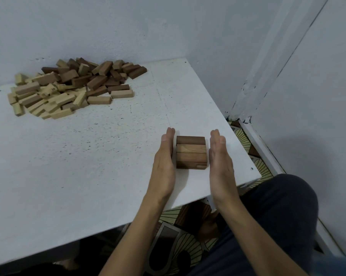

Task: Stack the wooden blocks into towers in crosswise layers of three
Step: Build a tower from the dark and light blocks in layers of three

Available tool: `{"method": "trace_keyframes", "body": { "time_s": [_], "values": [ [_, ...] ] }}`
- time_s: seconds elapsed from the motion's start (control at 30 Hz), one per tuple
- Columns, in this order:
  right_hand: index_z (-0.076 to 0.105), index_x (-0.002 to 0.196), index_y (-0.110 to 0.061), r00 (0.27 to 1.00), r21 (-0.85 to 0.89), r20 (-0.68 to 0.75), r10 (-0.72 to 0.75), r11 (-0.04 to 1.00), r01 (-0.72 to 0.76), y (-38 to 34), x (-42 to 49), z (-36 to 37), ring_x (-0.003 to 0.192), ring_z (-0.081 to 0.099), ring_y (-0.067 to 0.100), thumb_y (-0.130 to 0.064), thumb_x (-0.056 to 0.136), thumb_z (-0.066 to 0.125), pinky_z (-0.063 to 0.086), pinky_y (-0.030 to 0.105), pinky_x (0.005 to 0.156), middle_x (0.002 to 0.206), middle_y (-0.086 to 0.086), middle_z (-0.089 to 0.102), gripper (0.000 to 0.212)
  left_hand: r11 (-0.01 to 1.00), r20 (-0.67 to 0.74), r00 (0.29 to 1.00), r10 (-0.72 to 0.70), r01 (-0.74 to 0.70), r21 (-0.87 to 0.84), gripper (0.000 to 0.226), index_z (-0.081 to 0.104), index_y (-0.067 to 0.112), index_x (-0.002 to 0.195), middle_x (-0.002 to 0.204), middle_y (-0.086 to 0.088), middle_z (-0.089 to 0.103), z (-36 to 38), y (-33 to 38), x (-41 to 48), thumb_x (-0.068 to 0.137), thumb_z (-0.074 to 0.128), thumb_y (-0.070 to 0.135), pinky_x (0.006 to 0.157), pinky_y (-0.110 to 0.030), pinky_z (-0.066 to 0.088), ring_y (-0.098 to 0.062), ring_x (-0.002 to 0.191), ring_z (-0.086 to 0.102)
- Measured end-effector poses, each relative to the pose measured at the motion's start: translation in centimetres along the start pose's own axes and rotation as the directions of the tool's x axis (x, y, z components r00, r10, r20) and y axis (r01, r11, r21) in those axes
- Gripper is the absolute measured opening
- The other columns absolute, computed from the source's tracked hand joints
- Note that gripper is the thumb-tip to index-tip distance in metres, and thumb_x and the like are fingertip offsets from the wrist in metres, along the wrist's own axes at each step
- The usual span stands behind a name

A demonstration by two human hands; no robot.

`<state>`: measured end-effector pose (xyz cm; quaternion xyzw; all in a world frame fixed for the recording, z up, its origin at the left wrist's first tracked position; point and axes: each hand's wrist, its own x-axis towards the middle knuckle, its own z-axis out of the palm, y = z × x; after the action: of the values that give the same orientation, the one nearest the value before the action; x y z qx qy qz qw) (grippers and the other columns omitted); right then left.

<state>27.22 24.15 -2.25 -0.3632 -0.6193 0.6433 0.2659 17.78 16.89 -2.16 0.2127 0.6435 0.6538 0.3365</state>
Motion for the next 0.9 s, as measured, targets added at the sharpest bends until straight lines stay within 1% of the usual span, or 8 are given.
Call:
{"method": "trace_keyframes", "body": {
  "time_s": [0.1, 0.13, 0.2, 0.3, 0.4, 0.5, 0.6, 0.9],
  "values": [
    [0.018, 0.156, -0.036, 1.000, 0.038, -0.016, 0.006, 0.999, -0.005, -0.4, 0.2, 0.4, 0.133, 0.025, -0.021, -0.074, 0.089, 0.019, 0.016, 0.019, 0.118, 0.156, -0.027, 0.022, 0.077, 1.000, 0.031, 1.000, -0.002, 0.003, -0.012, 0.042, 0.063, 0.064, 0.092, 0.100, 0.049, 0.058, 0.7, 0.7, -0.4, 0.085, 0.022, 0.073, 0.112, -0.021, 0.024, 0.030, 0.108, 0.044],
    [0.019, 0.156, -0.036, 1.000, 0.054, -0.018, 0.010, 0.998, -0.009, -0.4, 0.4, 0.5, 0.134, 0.024, -0.020, -0.076, 0.091, 0.019, 0.015, 0.021, 0.120, 0.154, -0.029, 0.022, 0.076, 1.000, 0.026, 1.000, -0.007, 0.007, -0.009, 0.043, 0.064, 0.064, 0.091, 0.095, 0.052, 0.057, 0.8, 0.7, -0.5, 0.083, 0.022, 0.071, 0.109, -0.019, 0.025, 0.032, 0.104, 0.045],
    [0.021, 0.156, -0.036, 0.999, 0.071, -0.022, 0.026, 0.997, -0.025, -0.1, 0.6, 0.8, 0.140, 0.023, -0.015, -0.080, 0.086, 0.022, 0.015, 0.028, 0.123, 0.155, -0.028, 0.024, 0.082, 1.000, 0.009, 1.000, -0.013, 0.013, -0.013, 0.042, 0.056, 0.057, 0.102, 0.095, 0.054, 0.055, 0.9, 0.6, -0.4, 0.083, 0.020, 0.070, 0.103, -0.016, 0.026, 0.032, 0.103, 0.045],
    [0.024, 0.155, -0.034, 0.999, 0.065, -0.018, 0.039, 0.997, -0.038, 0.2, 0.7, 1.1, 0.141, 0.022, -0.013, -0.081, 0.080, 0.022, 0.015, 0.031, 0.124, 0.157, -0.026, 0.026, 0.090, 1.000, -0.007, 1.000, -0.020, 0.019, -0.017, 0.052, 0.050, 0.051, 0.122, 0.102, 0.051, 0.055, 1.0, 0.3, -0.2, 0.084, 0.018, 0.068, 0.109, -0.016, 0.027, 0.032, 0.107, 0.042],
    [0.027, 0.155, -0.033, 0.999, 0.059, -0.021, 0.034, 0.998, -0.033, 0.3, 0.8, 1.1, 0.142, 0.024, -0.009, -0.077, 0.085, 0.020, 0.017, 0.033, 0.124, 0.157, -0.023, 0.028, 0.083, 1.000, -0.019, 1.000, -0.022, 0.022, 0.003, 0.065, 0.046, 0.042, 0.138, 0.111, 0.048, 0.051, 1.2, 0.4, -0.3, 0.085, 0.017, 0.067, 0.114, -0.017, 0.026, 0.034, 0.108, 0.039],
    [0.028, 0.154, -0.033, 0.999, 0.055, -0.022, 0.047, 0.997, -0.045, 0.4, 0.8, 1.0, 0.143, 0.026, -0.006, -0.074, 0.087, 0.019, 0.019, 0.035, 0.124, 0.157, -0.021, 0.031, 0.079, 0.999, -0.027, 0.999, -0.024, 0.025, 0.038, 0.076, 0.030, 0.032, 0.154, 0.143, 0.035, 0.035, 1.5, 0.4, -0.5, 0.087, 0.016, 0.066, 0.121, -0.021, 0.017, 0.025, 0.128, 0.030],
    [0.027, 0.155, -0.032, 0.999, 0.053, -0.012, 0.047, 0.998, -0.046, 0.4, 0.8, 0.9, 0.143, 0.025, -0.007, -0.073, 0.088, 0.019, 0.018, 0.034, 0.124, 0.158, -0.020, 0.029, 0.079, 0.998, -0.032, 0.999, -0.027, 0.028, 0.049, 0.074, 0.026, 0.031, 0.155, 0.157, 0.023, 0.026, 1.5, 0.1, -0.5, 0.090, 0.015, 0.065, 0.121, -0.021, 0.015, 0.014, 0.140, 0.022],
    [0.026, 0.155, -0.034, 0.998, 0.031, 0.007, 0.060, 0.998, -0.060, 0.0, 0.6, 1.0, 0.144, 0.026, -0.003, -0.080, 0.083, 0.024, 0.020, 0.035, 0.123, 0.159, -0.017, 0.029, 0.085, 0.997, -0.023, 0.999, -0.025, 0.027, 0.079, 0.071, 0.026, 0.029, 0.156, 0.159, 0.019, 0.026, 1.3, 0.1, -0.4, 0.094, 0.016, 0.061, 0.113, -0.010, 0.016, 0.015, 0.138, 0.023]
  ]
}}
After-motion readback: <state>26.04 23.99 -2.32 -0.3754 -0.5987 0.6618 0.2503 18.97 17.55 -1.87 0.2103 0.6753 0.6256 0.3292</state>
